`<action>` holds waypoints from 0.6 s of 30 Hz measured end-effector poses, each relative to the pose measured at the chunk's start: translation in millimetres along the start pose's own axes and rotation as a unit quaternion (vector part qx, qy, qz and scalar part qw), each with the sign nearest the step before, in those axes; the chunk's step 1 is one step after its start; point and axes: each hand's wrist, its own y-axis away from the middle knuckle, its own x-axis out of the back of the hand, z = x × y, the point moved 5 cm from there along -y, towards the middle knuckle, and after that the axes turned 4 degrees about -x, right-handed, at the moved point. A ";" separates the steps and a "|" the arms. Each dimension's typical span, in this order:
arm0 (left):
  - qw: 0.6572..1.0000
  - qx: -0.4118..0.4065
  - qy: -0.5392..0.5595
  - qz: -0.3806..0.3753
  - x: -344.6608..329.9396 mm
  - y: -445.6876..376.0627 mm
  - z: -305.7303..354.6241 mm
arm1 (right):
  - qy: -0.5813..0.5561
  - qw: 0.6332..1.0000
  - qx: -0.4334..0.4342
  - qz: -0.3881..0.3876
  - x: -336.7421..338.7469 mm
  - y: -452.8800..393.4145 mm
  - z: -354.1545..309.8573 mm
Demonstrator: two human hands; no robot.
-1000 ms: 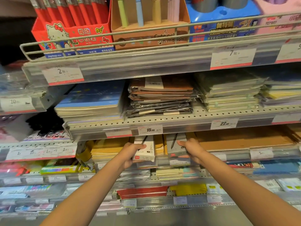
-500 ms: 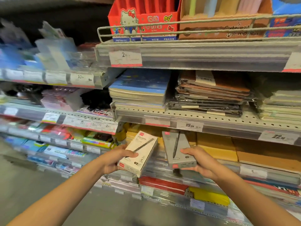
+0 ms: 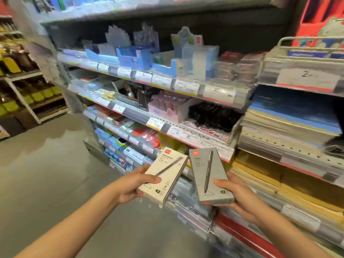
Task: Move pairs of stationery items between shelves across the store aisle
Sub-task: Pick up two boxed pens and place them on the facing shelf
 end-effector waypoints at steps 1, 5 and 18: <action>1.000 -0.007 0.006 0.005 19.0 7.3 4.0 | 0.005 1.000 0.004 -0.006 -19.4 -10.4 -1.9; 0.998 -0.028 0.015 0.052 103.3 38.3 19.3 | 0.001 0.999 0.016 -0.038 -102.5 -51.4 -10.0; 0.954 -0.086 0.073 0.279 334.3 107.7 38.7 | 0.025 0.991 0.008 -0.133 -335.7 -186.0 -20.3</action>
